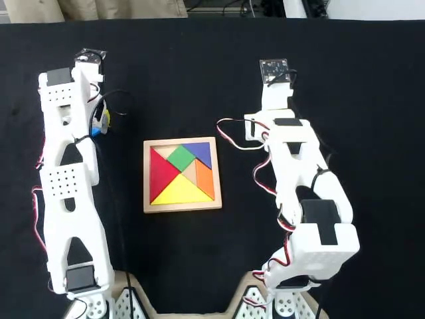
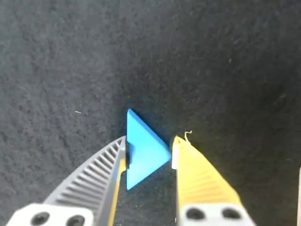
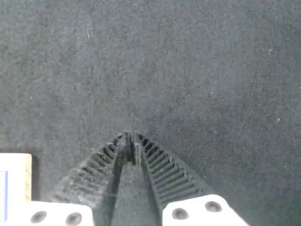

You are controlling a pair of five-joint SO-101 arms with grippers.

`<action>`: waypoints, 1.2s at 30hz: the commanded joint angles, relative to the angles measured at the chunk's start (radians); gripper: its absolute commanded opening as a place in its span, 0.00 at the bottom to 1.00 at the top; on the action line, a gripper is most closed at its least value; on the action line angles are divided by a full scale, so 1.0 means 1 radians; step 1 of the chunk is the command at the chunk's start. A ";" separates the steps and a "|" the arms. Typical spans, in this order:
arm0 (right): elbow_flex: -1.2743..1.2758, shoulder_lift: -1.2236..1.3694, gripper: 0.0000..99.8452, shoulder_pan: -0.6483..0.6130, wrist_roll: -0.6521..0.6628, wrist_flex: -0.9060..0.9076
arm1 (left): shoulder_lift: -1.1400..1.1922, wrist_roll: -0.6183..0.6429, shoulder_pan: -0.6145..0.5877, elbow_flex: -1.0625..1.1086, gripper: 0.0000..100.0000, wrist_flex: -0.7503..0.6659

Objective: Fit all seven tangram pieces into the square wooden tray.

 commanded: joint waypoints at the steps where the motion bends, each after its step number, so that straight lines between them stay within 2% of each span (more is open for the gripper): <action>1: -0.096 -0.021 0.01 -0.008 0.003 -0.020 | -0.011 0.014 0.004 -0.008 0.06 -0.015; 4: -0.096 -0.021 0.01 -0.008 0.003 -0.020 | -0.020 0.009 0.025 -0.045 0.05 0.026; 7: -0.097 -0.021 0.01 -0.008 0.003 -0.021 | -0.020 0.006 0.071 -0.203 0.05 0.126; 10: -0.093 -0.021 0.01 -0.003 0.003 -0.040 | -0.023 0.005 0.116 -0.308 0.06 0.129; 13: -0.090 -0.021 0.01 0.002 0.003 -0.054 | -0.075 -0.077 0.171 -0.306 0.06 0.130; 21: -0.077 -0.021 0.01 0.041 -0.005 -0.110 | -0.413 -0.288 0.354 0.035 0.06 0.130; 29: -0.065 -0.001 0.01 0.054 -0.005 -0.161 | -0.847 -0.628 0.466 0.552 0.06 0.124; 33: -0.065 -0.001 0.01 0.069 -0.006 -0.161 | -0.870 -0.781 0.479 0.693 0.06 0.109; 36: -0.065 0.001 0.01 0.074 -0.006 -0.163 | -0.835 -0.818 0.479 0.759 0.06 0.015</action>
